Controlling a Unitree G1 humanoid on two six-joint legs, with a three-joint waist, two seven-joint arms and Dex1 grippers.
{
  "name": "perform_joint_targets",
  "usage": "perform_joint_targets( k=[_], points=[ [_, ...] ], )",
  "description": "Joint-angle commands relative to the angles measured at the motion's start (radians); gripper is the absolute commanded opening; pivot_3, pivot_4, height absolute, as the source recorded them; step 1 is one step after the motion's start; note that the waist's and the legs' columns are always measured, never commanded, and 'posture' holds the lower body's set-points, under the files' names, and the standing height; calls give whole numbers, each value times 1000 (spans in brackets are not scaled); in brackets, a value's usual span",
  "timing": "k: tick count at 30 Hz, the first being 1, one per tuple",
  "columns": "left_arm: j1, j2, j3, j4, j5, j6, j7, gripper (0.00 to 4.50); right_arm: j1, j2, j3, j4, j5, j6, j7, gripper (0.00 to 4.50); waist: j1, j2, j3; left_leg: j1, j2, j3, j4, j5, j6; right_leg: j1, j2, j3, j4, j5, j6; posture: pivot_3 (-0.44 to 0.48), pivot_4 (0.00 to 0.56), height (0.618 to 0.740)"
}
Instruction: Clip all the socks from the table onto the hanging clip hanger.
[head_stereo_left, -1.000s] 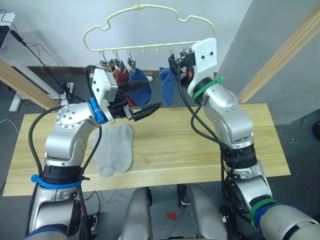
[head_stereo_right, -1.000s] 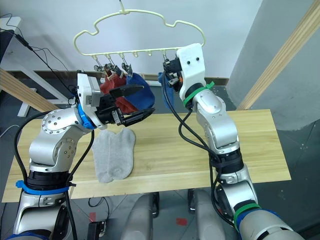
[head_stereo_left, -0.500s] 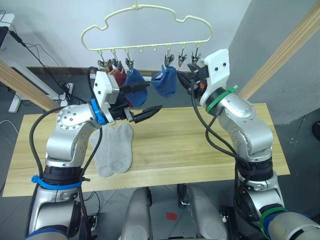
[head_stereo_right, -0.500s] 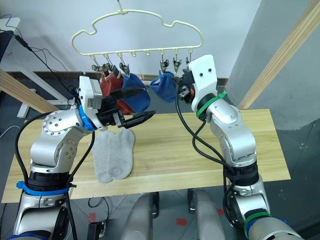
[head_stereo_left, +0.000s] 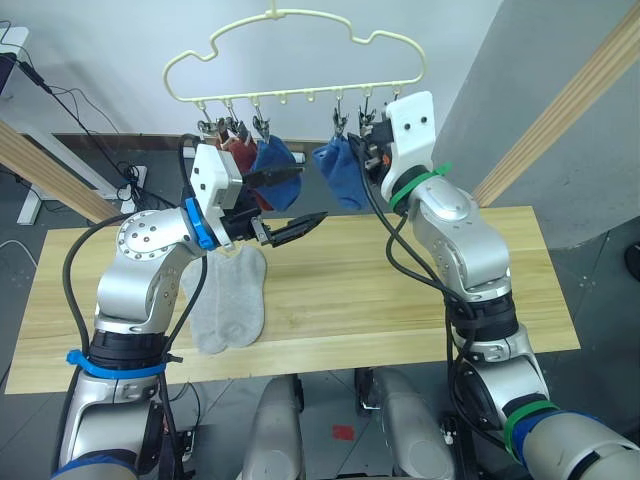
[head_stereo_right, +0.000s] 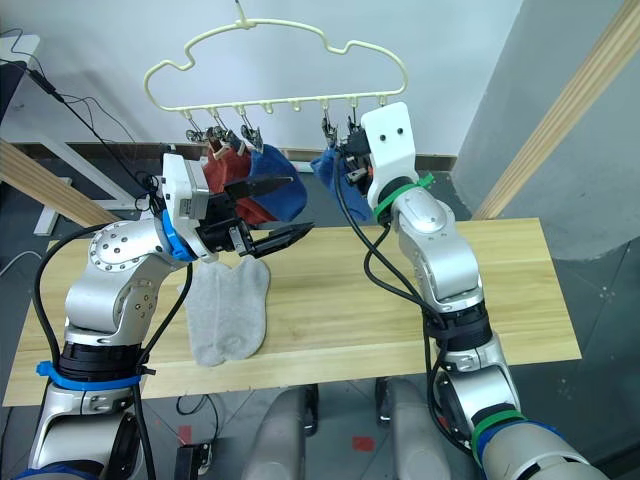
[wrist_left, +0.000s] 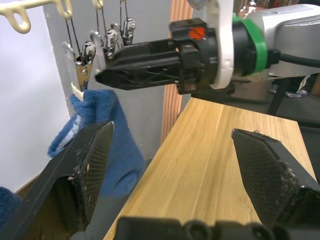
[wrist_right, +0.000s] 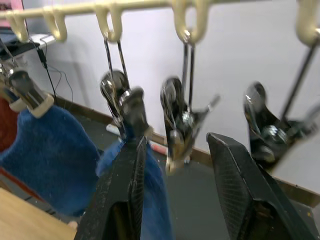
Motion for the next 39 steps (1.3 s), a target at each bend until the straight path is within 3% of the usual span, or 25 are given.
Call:
perform_joint_targets(
  k=[1,27,39],
  points=[
    [-6,1,4,-15,1,-23,-6,4146,-28,10,-4,11,-23,-62,-23,2000,0,0,0,0,0,0,0,0,0,0,0,0,0,0,0,-41,376,740],
    [-8,-5,1,-19,7,-19,1,4146,-132,106,-41,151,11,-152,-34,2000,1,0,0,0,0,0,0,0,0,0,0,0,0,0,0,-31,376,740],
    [4,2,7,-27,4,-12,3,4146,-161,114,-59,136,32,-133,-37,2000,1,0,0,0,0,0,0,0,0,0,0,0,0,0,0,-25,375,740]
  ],
)
